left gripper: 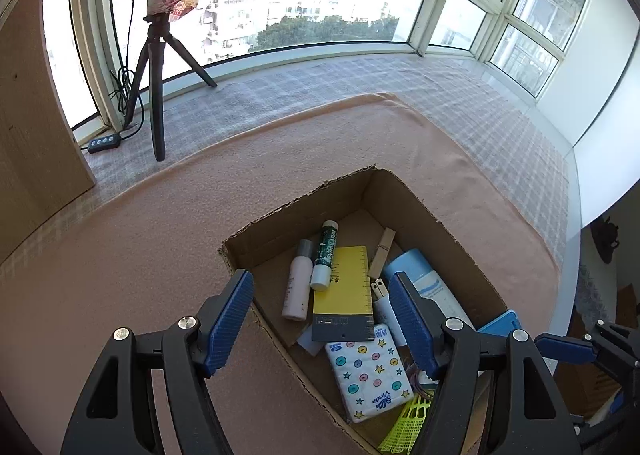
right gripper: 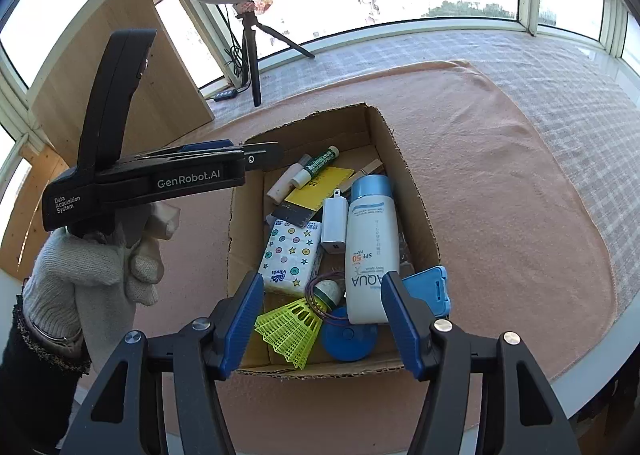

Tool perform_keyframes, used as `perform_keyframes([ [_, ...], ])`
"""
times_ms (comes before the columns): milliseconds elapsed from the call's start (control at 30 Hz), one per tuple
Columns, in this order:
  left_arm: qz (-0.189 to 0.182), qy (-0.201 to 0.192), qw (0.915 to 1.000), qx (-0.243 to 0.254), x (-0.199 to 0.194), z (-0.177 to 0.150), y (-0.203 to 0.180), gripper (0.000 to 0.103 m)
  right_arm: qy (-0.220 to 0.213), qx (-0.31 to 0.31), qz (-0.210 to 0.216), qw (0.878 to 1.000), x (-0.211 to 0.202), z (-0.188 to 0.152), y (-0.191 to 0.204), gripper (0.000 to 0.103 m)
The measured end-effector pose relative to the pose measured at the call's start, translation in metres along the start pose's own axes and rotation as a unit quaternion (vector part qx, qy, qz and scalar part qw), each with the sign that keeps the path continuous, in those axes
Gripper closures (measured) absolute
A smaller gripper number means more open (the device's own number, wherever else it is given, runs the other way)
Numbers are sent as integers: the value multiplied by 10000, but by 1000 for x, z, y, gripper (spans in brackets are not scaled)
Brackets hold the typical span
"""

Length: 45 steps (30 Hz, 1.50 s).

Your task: Organize objects

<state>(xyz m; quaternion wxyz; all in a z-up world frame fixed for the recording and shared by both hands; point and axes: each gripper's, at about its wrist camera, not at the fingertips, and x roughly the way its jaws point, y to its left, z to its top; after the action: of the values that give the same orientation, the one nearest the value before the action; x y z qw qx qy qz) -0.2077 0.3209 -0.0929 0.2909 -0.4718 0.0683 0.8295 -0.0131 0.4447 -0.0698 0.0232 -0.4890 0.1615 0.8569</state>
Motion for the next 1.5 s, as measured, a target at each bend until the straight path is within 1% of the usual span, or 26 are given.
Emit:
perform_keyframes([
  [367,313,-321,9987,-249,-65,-32,40,30,-121,-152,37,9998,-3,4,36,45],
  [600,487,-455,9965,-501,-107,-63,67,30,-161,-341,136,9992,-1,4,71,44],
  [800,729,-516,9935,-710,-139,-95,94,30,-213,-648,151,9976,1,2,108,43],
  [933,898,-559,9905,-877,-162,-119,112,30,-270,-801,189,9962,2,-1,133,41],
  [1033,956,-563,9886,-1020,-176,-139,125,29,-271,-928,235,9950,4,-4,152,40],
  [1133,1127,-562,9859,-1099,-189,-156,136,29,-277,-1013,279,9941,7,-8,169,39],
  [1267,1273,-647,9808,-1332,-207,-180,150,29,-318,-1131,247,9928,10,-14,190,38],
  [1500,1471,-637,9726,-1684,-226,-220,170,28,-447,-1428,48,9887,16,-29,223,37],
])
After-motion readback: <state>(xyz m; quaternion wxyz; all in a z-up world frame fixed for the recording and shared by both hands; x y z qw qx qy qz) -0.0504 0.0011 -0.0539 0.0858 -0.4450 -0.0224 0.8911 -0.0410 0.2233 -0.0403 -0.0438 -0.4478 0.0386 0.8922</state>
